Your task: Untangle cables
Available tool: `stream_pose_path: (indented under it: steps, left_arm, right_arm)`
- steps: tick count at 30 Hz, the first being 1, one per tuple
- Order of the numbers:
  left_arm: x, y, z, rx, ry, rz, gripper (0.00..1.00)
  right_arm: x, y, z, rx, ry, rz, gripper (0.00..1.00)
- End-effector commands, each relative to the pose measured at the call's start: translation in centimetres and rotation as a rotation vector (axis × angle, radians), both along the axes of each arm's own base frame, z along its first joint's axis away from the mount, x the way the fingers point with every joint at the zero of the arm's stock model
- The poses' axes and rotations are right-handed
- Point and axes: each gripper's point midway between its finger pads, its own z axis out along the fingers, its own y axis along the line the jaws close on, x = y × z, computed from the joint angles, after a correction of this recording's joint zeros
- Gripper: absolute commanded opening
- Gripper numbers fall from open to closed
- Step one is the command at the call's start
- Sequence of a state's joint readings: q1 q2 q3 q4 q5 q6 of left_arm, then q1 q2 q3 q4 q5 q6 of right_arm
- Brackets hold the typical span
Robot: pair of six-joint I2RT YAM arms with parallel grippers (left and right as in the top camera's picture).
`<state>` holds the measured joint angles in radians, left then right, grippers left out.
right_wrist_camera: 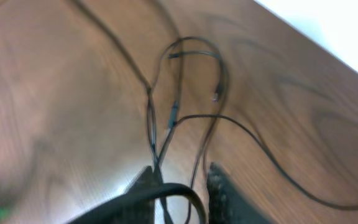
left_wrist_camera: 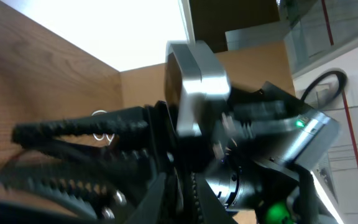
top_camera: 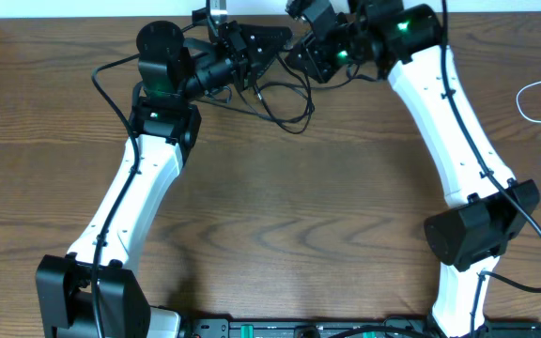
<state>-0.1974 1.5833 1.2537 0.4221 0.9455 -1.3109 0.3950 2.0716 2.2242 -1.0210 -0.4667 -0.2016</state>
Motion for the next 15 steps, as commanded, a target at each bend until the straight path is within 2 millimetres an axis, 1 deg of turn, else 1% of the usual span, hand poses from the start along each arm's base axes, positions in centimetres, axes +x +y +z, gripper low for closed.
stream_pose_path:
  steps: [1,3,6,9,11,13,15]
  left_arm:
    - [-2.0,-0.8,2.2,-0.004,-0.065,-0.074,0.1]
    - [-1.8,-0.3,2.2,-0.005,-0.062,-0.068,0.1]
    - [-1.5,0.7,2.2,-0.014,-0.047,-0.061,0.1]
    - [-1.2,1.8,2.3,-0.018,-0.038,-0.054,0.1]
    - [-1.0,2.4,2.3,-0.017,-0.038,-0.045,0.11]
    - [-0.7,3.1,2.3,-0.016,-0.04,-0.028,0.13]
    - [-0.3,3.8,2.3,-0.005,-0.06,-0.011,0.15]
  right_arm:
    - [3.2,-4.6,-1.1,-0.066,0.085,-0.52,0.02]
    - [4.0,-7.6,-1.5,-0.085,0.109,-0.719,0.01]
    - [4.5,-9.8,-1.9,-0.07,0.143,-0.773,0.01]
    - [4.9,-11.8,-2.4,-0.037,0.195,-0.785,0.01]
    - [4.8,-12.8,-2.8,-0.02,0.233,-0.765,0.01]
    - [4.4,-13.3,-3.4,0.0,0.285,-0.748,0.01]
    - [3.8,-13.1,-4.0,0.014,0.327,-0.708,0.01]
